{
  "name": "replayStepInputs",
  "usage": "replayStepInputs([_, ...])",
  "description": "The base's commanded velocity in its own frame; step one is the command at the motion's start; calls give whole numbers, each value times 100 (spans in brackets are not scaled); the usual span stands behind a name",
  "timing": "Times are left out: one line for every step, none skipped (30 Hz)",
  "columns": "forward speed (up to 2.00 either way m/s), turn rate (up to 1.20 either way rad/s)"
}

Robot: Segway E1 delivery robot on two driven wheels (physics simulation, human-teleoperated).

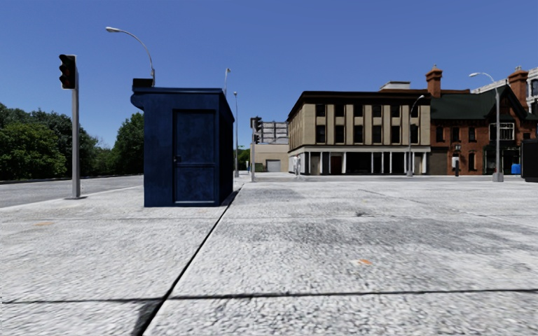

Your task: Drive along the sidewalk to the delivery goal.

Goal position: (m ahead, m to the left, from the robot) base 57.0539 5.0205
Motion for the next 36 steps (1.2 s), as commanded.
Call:
replayStepInputs([200,0])
replayStepInputs([200,0])
replayStepInputs([200,0])
replayStepInputs([200,0])
replayStepInputs([200,0])
replayStepInputs([200,0])
replayStepInputs([200,0])
replayStepInputs([200,0])
replayStepInputs([200,0])
replayStepInputs([200,0])
replayStepInputs([200,0])
replayStepInputs([200,0])
replayStepInputs([200,0])
replayStepInputs([200,0])
replayStepInputs([200,0])
replayStepInputs([200,0])
replayStepInputs([200,0])
replayStepInputs([200,0])
replayStepInputs([200,0])
replayStepInputs([200,0])
replayStepInputs([200,0])
replayStepInputs([200,0])
replayStepInputs([200,0])
replayStepInputs([200,0])
replayStepInputs([200,0])
replayStepInputs([200,0])
replayStepInputs([200,0])
replayStepInputs([200,0])
replayStepInputs([200,0])
replayStepInputs([200,0])
replayStepInputs([200,0])
replayStepInputs([200,0])
replayStepInputs([200,0])
replayStepInputs([200,0])
replayStepInputs([200,0])
replayStepInputs([200,0])
